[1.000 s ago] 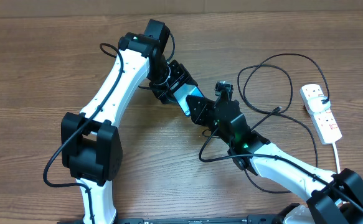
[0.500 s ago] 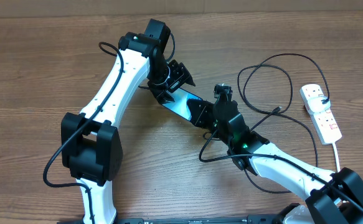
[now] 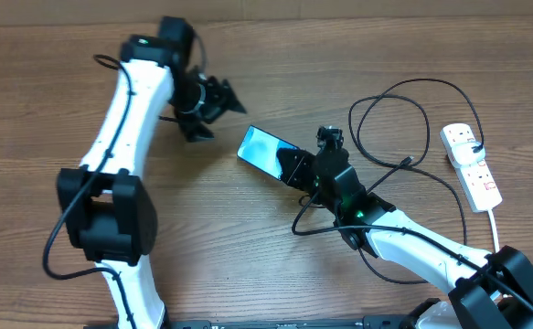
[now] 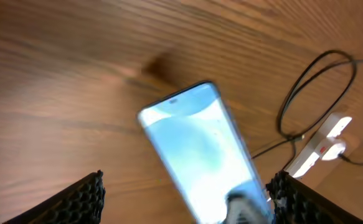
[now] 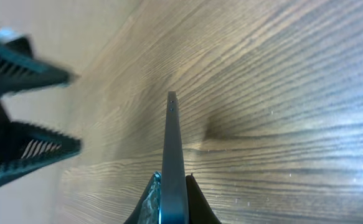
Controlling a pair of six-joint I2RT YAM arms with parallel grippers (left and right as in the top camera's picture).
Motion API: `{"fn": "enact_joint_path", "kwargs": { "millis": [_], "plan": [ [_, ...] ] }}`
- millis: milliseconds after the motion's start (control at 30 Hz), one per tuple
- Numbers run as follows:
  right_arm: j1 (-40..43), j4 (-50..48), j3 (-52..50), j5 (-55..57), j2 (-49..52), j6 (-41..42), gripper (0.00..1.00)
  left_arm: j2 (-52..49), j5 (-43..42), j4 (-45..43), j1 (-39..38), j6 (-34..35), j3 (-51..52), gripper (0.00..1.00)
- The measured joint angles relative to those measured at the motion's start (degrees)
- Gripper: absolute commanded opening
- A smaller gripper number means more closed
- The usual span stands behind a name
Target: Plug charger to phone and switch on socket
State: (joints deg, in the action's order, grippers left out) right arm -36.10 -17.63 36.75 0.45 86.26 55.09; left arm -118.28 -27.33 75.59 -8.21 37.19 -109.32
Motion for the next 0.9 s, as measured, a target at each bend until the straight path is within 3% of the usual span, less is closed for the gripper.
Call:
{"fn": "enact_joint_path", "kwargs": {
  "millis": [167,400,767,800,833,867,900],
  "plan": [
    [0.74,0.04,0.00,-1.86,0.00,7.54,0.04,0.33,1.40,9.73,4.90,-7.78,-5.38,0.82],
    [5.92,0.15,0.00,-9.20,0.00,14.62,0.04,6.75,-0.63,15.85,8.66,-18.03,-5.81,0.80],
    [7.61,0.07,0.00,-17.09,0.00,20.28,0.04,33.66,-1.84,20.02,10.51,-28.06,-6.40,0.84],
    [7.61,0.09,0.00,-17.75,0.00,20.59,0.04,36.24,-1.84,20.44,10.60,-28.70,-6.58,0.85],
    [7.61,0.09,0.00,-18.32,0.00,20.81,0.04,38.69,-1.79,20.70,10.75,-29.14,-6.69,0.95],
    [7.61,0.04,0.00,-18.86,0.00,21.00,0.04,40.61,-1.77,20.90,11.04,-29.49,-6.73,0.99],
    [7.61,-0.22,0.00,-19.56,0.00,21.18,0.04,43.15,-1.44,21.05,11.45,-30.21,-6.71,1.00]
  ]
}}
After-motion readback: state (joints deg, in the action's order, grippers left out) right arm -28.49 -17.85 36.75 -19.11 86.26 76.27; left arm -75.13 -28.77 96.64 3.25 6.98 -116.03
